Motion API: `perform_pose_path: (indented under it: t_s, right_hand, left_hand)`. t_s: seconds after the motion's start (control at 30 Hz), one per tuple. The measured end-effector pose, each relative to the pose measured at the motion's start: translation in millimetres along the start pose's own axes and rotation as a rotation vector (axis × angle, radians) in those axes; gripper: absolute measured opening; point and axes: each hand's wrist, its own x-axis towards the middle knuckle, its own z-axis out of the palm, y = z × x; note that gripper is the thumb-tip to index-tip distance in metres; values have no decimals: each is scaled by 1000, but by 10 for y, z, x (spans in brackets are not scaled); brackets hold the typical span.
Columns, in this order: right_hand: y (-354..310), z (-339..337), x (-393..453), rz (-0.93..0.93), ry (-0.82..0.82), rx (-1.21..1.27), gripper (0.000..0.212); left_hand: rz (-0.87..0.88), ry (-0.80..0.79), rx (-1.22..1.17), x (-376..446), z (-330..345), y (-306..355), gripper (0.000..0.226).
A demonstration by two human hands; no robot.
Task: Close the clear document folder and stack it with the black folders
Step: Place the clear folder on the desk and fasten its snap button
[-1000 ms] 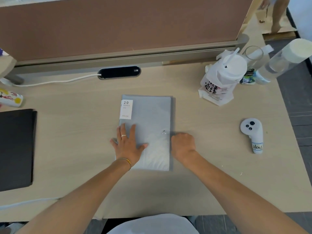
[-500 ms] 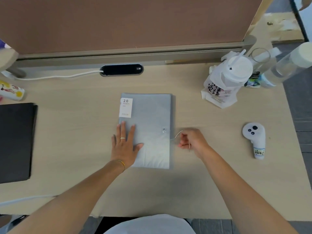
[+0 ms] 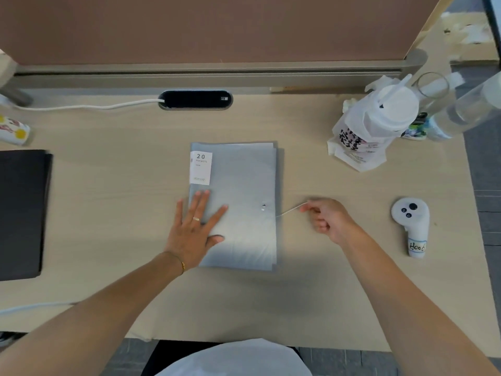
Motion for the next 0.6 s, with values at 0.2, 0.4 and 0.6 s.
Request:
perform_pose_path:
  t_s: [0.2,0.4,0.6]
  right_hand:
    - [-194,388,-26,-55,8,-206,29]
    - [-194,502,46,-182,182,-442,26]
    - [-154,445,130,-167,200,-438,28]
  left_hand:
    - [233,-230,-16,400,-343,26,121]
    - [138,-187,-72,496,-288,81,128]
    - [57,-135,-112,511,-275,4,127]
